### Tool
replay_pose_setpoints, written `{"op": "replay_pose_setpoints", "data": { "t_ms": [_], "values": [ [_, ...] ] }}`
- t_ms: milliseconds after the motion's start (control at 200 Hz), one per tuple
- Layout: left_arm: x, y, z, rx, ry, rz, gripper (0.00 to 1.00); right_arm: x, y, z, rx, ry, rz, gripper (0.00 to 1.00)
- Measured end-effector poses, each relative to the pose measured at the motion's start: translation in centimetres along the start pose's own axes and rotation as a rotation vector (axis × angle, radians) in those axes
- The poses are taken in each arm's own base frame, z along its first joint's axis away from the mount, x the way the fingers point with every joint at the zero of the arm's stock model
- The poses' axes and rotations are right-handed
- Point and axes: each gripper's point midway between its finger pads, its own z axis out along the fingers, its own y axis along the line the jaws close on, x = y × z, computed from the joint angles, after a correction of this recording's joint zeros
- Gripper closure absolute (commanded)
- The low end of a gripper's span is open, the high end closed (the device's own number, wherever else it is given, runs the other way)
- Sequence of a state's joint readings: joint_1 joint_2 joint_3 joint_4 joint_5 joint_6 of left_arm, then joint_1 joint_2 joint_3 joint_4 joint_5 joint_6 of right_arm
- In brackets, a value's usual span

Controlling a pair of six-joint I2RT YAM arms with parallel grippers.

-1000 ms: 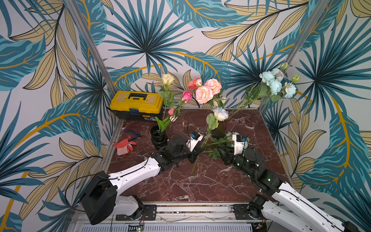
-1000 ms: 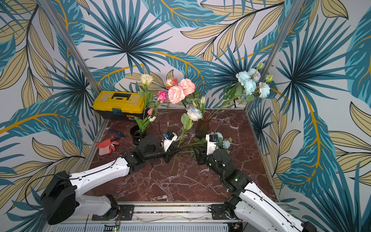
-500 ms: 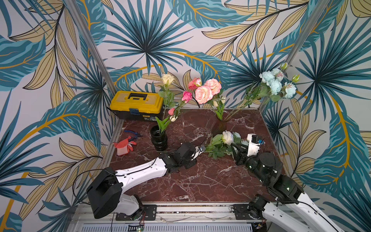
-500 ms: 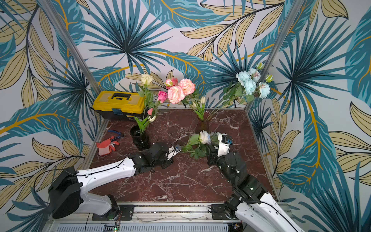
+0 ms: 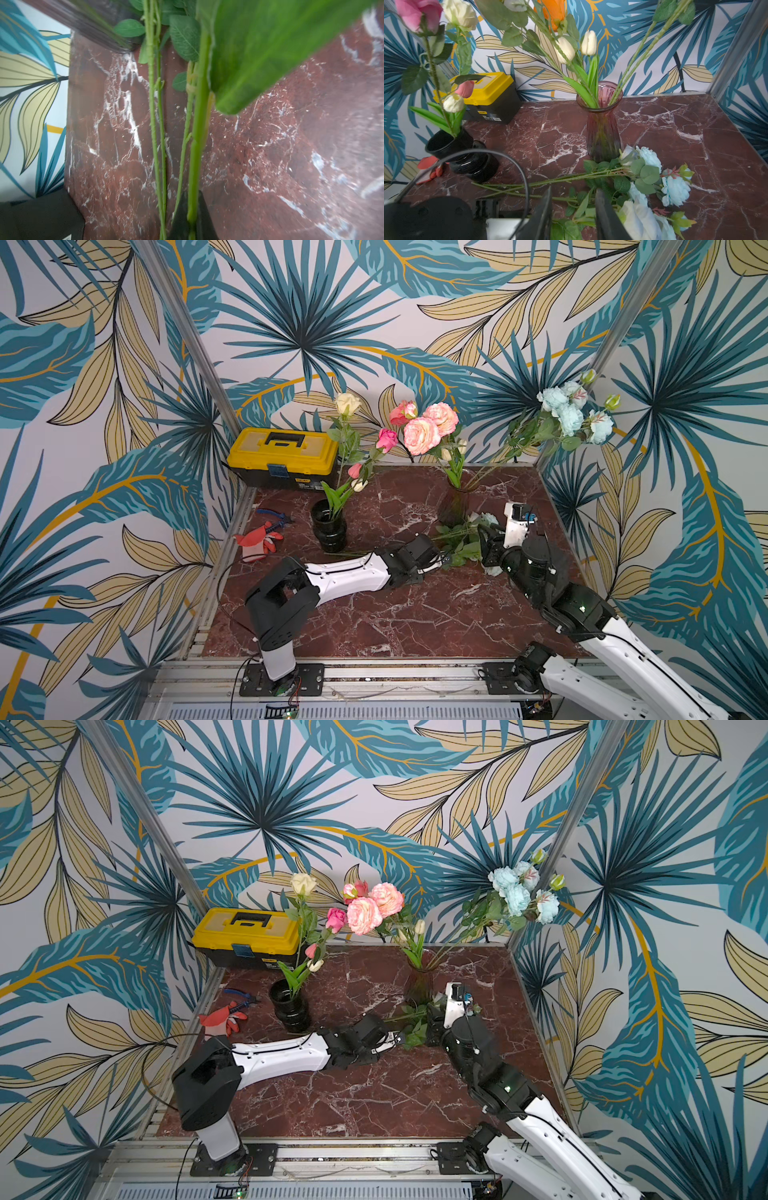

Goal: Pick out blue flowers from the vase
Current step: Place the flower at the center of the board.

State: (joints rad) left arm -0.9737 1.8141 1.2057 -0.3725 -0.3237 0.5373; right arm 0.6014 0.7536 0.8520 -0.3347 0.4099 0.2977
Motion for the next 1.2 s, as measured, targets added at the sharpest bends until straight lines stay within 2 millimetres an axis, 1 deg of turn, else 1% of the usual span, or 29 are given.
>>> {"op": "replay_pose_setpoints", "data": {
  "t_ms": [75,175,275,325,396,456,516,586,691,831,901,1041,1121,1202],
  "values": [
    [-0.3,-0.3,1.2,0.012,0.015,0.032,1.00,-0.3,-1.1,0.7,0.030,0.007,0.017,0.66],
    [-0.5,-0.6,2.5,0.022,0.033,0.063,1.00,-1.0,-3.3,1.4,0.079,0.008,0.072,0.66],
    [-0.5,-0.7,3.7,0.029,0.048,0.075,1.00,-1.2,-5.4,2.4,0.106,0.010,0.136,0.66],
    [-0.4,-0.7,4.2,0.033,0.055,0.078,0.95,-1.4,-6.4,3.1,0.102,0.006,0.179,0.66],
    [-0.3,-0.6,4.8,0.037,0.062,0.078,0.86,-1.4,-7.5,4.6,0.083,-0.003,0.239,0.66],
    [-0.1,-0.5,5.3,0.041,0.069,0.070,0.77,-1.3,-8.1,5.7,0.056,-0.006,0.277,0.66],
    [0.2,-0.3,5.5,0.043,0.075,0.057,0.72,-1.1,-8.3,6.9,0.024,0.001,0.303,0.66],
    [0.4,-0.1,5.7,0.047,0.077,0.046,0.68,-1.4,-8.3,8.1,-0.024,-0.007,0.327,0.66],
    [0.8,0.4,5.8,0.050,0.080,0.027,0.64,-2.1,-8.2,9.4,-0.083,-0.029,0.345,0.66],
    [1.0,0.6,6.0,0.056,0.079,0.006,0.60,-2.4,-8.3,10.9,-0.125,-0.030,0.355,0.66],
    [1.0,0.7,6.0,0.060,0.077,-0.004,0.58,-2.7,-8.4,11.1,-0.133,-0.038,0.357,0.66],
    [0.7,0.9,5.5,0.062,0.061,-0.032,0.56,-3.9,-8.4,10.9,-0.150,-0.077,0.349,0.66],
    [0.4,1.1,4.6,0.065,0.039,-0.058,0.55,-4.4,-8.5,10.8,-0.166,-0.095,0.352,0.66],
    [0.0,1.3,3.3,0.073,0.005,-0.095,0.54,-5.4,-8.8,10.6,-0.193,-0.130,0.373,0.66]
  ]
}}
